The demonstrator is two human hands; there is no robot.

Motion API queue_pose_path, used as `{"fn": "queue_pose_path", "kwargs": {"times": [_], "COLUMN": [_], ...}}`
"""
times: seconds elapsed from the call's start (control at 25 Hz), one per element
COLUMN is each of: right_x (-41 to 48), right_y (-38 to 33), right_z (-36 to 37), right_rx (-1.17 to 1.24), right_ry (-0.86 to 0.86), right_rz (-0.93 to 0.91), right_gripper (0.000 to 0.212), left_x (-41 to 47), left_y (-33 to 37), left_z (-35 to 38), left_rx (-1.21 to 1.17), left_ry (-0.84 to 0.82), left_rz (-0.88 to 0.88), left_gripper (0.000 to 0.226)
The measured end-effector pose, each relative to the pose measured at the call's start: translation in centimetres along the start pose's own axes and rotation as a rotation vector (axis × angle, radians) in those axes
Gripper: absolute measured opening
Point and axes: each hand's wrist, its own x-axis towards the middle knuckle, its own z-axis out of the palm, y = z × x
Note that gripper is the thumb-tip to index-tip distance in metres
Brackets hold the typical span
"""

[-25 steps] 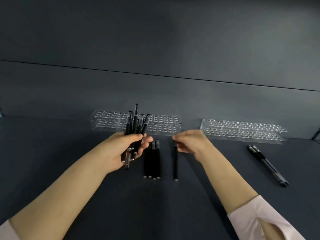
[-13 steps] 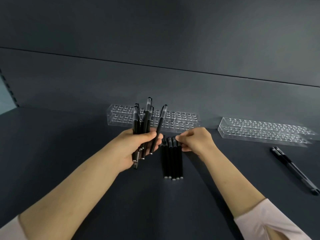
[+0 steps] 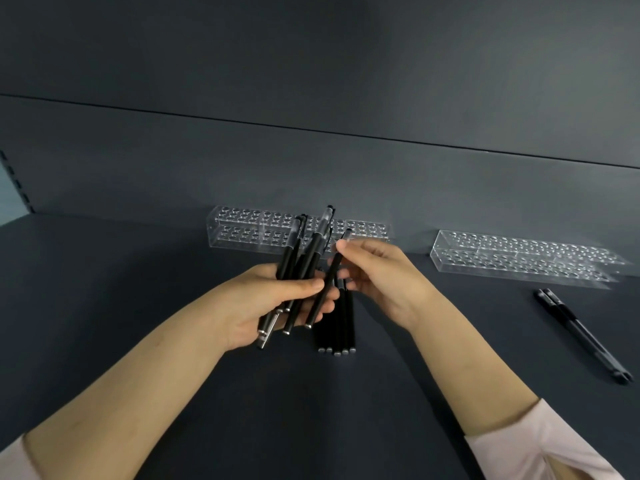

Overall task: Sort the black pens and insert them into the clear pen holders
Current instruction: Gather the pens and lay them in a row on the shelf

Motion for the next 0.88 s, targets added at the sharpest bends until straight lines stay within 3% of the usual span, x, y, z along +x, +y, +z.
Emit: {"fn": "queue_pose_path", "kwargs": {"times": [0.16, 0.28, 0.44, 0.68, 0.88], "right_x": [0.4, 0.8, 1.0, 1.1, 1.5], "right_y": [-0.6, -0.5, 0.7, 1.6, 2.5], "right_z": [-0.8, -2.8, -4.1, -3.9, -2.9], "right_rx": [0.145, 0.006, -0.225, -0.385, -0.402], "right_ry": [0.125, 0.218, 0.215, 0.306, 0.317], "right_rz": [-0.029, 0.011, 0.187, 0.063, 0.070], "right_gripper": [0.011, 0.013, 0.013, 0.017, 0.021], "left_x": [0.4, 0.6, 0.5, 0.3, 0.5], "left_y": [-0.1, -0.1, -0.3, -0.1, -0.2], "left_z": [-0.2, -0.5, -0.6, -0.6, -0.5], "left_rx": [-0.108, -0.108, -0.065, -0.017, -0.016], "left_ry": [0.051, 0.092, 0.104, 0.117, 0.140], "left_rz": [0.005, 0.007, -0.004, -0.006, -0.030], "left_gripper": [0.024, 0.023, 0.023, 0.026, 0.021]}}
